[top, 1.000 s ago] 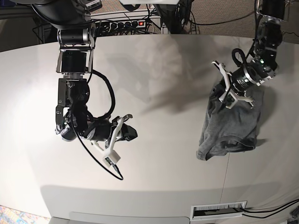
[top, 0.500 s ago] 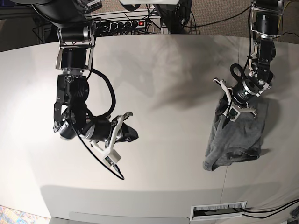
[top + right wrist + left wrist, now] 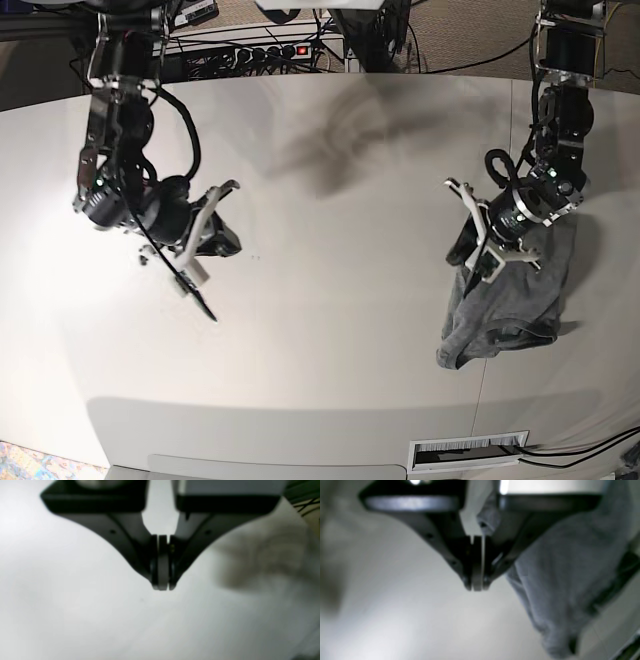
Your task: Fold the T-shirt properly
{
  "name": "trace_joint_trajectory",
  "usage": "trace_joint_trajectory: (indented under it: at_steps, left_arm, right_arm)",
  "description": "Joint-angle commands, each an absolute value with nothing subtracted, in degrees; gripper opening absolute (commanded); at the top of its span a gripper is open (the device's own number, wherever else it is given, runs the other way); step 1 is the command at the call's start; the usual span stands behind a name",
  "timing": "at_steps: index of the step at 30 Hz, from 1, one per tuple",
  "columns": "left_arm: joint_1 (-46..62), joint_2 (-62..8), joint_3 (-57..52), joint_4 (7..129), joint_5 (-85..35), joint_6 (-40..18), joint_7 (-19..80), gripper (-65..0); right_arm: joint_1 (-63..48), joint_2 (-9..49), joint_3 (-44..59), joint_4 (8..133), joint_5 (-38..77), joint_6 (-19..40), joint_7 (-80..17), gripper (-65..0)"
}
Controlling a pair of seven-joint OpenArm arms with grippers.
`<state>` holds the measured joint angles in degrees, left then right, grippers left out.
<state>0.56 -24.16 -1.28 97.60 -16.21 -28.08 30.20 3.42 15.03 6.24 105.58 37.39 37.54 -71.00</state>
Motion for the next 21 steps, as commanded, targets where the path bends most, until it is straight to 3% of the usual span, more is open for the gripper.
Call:
trace_joint_trajectory:
  at_steps: [1,4,11,21]
  left_arm:
    - [0.8,-24.8,-1.7,100.9,-18.0,-26.3,31.2,-65.0]
    - [4.7,-24.8,-1.7,107.5,-18.8,-22.0,33.5,-65.0]
    - [16.1,-24.8,-5.7,114.5,-19.6,-20.1,34.3,-65.0]
    - [35.9,-24.8,-19.6,120.3,-28.8,-21.0,34.7,-65.0]
  right_arm:
    - [2.3,15.6,8.4,107.2,38.0,37.7,-69.0,-65.0]
    - [-3.8,15.6,14.9,110.1,37.7,37.7,-65.2,-65.0]
    - [-17.5,15.6,27.9,119.7,37.7,37.7,-62.1,-65.0]
    - [-34.7,15.4,32.1,124.9,37.6,37.7,-60.0,-65.0]
